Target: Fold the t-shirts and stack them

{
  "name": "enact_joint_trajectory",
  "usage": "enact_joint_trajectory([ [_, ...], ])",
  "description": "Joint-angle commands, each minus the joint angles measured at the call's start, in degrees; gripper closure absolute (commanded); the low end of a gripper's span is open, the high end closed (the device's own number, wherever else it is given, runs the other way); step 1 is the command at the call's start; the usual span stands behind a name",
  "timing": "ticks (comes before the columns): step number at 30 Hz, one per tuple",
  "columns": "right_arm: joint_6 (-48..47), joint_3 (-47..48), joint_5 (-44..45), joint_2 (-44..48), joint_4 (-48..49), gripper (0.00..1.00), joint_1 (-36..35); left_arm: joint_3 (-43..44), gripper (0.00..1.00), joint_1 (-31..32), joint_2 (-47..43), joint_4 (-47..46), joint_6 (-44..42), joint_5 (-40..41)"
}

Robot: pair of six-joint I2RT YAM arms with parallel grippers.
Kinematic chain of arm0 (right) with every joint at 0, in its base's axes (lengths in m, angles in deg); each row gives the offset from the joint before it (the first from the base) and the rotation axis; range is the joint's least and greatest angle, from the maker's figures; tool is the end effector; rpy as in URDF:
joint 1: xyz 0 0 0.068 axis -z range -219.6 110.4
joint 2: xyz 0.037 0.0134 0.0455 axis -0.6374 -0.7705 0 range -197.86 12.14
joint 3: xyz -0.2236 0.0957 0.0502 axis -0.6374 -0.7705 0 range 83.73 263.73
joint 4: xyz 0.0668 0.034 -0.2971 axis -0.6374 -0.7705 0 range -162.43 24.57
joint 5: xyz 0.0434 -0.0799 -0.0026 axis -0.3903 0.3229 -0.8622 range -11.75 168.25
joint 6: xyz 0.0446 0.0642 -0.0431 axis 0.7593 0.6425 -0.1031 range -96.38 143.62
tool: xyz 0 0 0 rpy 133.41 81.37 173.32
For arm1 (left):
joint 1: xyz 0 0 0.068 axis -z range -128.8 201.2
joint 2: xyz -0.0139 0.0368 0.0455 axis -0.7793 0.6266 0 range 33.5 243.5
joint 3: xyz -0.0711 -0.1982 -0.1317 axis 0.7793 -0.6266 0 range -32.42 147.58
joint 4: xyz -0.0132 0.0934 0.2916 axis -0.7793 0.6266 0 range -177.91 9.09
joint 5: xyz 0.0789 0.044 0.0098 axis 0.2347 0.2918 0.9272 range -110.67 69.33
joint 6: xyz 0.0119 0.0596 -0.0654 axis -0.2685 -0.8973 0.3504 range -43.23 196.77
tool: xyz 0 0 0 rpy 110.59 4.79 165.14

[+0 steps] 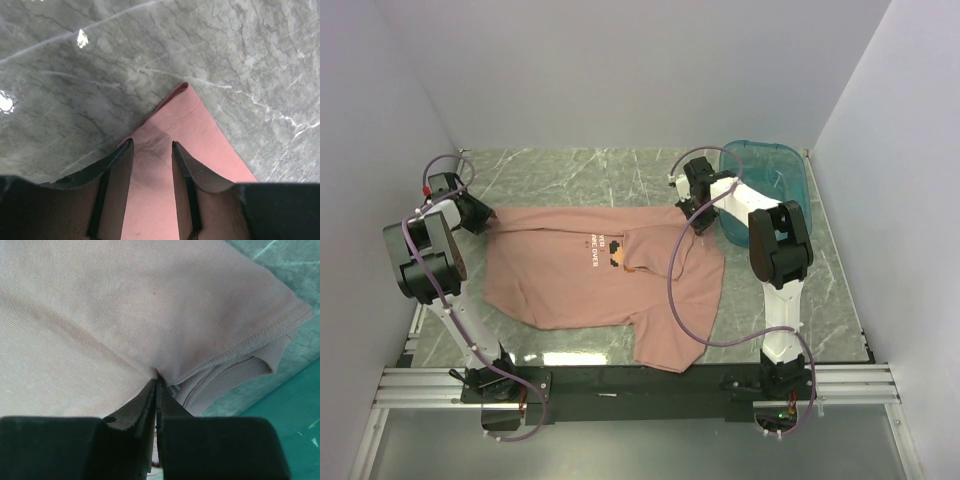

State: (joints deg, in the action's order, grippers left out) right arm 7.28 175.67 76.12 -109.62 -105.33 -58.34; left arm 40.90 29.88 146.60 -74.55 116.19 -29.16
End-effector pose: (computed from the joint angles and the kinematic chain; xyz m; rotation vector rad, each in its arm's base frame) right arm 0.4559 0.1578 0.0790 -0.8489 2.6554 0.0624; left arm 0.4407 0.1593 0.0698 -1.2160 2.1980 -0.3157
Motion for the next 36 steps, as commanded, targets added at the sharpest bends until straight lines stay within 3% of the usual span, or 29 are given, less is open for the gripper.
enact_joint_trajectory([
  [1, -1.15, 1.93, 2.31, -0.15, -1.41, 0.91, 1.08, 1.04, 0.57, -1.44, 2.22, 1.5, -2.33, 1.55],
  [8, -2.91, 2.89, -5.33, 4.14, -2.81, 0.72, 0.46, 0.25, 0.47, -1.44, -5.51, -4.56, -2.07, -8.02],
  [12, -6.77, 2.19, -14.37, 8.28, -5.0, 0.62, -0.16, -2.56, 0.39, -1.44, -12.97, -5.98, -1.98, -9.88],
  [15, -10.45, 1.32, -21.24, 11.88, -6.33, 0.6, -0.15, -7.38, 0.21, -1.44, -21.92, -7.91, -1.71, -9.96],
  [17, -11.43, 0.35, -23.97, 14.07, -5.72, 0.6, -0.07, -11.24, 0.15, -1.36, -25.63, -8.79, -1.71, -9.79],
  [23, -11.44, -2.55, -21.17, 15.67, -0.62, 0.6, 0.28, -17.32, 0.11, 0.84, -36.98, -9.67, -6.63, -8.13],
  [27, -10.73, 1.91, -16.25, 12.34, 0.36, 0.64, 0.29, -15.84, 0.21, 2.16, -33.93, -8.27, -7.87, -8.12],
  [29, -11.52, 7.95, -15.1, 8.14, -1.75, 0.67, 0.37, -13.05, 0.35, 2.16, -30.76, -6.52, -7.6, -8.99],
  [30, -11.87, 9.9, -13.79, 6.72, -3.33, 0.76, 0.29, -12.07, 0.4, 2.07, -27.44, -6.34, -7.43, -9.17],
  [31, -12.05, 11.75, -13.08, 3.92, -3.95, 0.8, 0.46, -11.02, 0.53, 2.07, -25.67, -5.99, -6.9, -9.44],
  [33, -13.1, 16.94, -12.2, 1.18, -6.4, 0.88, 0.46, -7.5, 0.6, 2.16, -20.5, -4.23, -6.9, -9.61],
  [34, -13.11, 18.26, -12.11, -0.83, -6.94, 0.89, 0.37, -6.45, 0.67, 2.25, -18.81, -3.53, -7.07, -9.53],
  [36, -13.72, 20.55, -11.84, -2.52, -8.09, 0.9, 0.29, -3.54, 0.71, 2.34, -14.43, -2.12, -7.25, -8.65],
])
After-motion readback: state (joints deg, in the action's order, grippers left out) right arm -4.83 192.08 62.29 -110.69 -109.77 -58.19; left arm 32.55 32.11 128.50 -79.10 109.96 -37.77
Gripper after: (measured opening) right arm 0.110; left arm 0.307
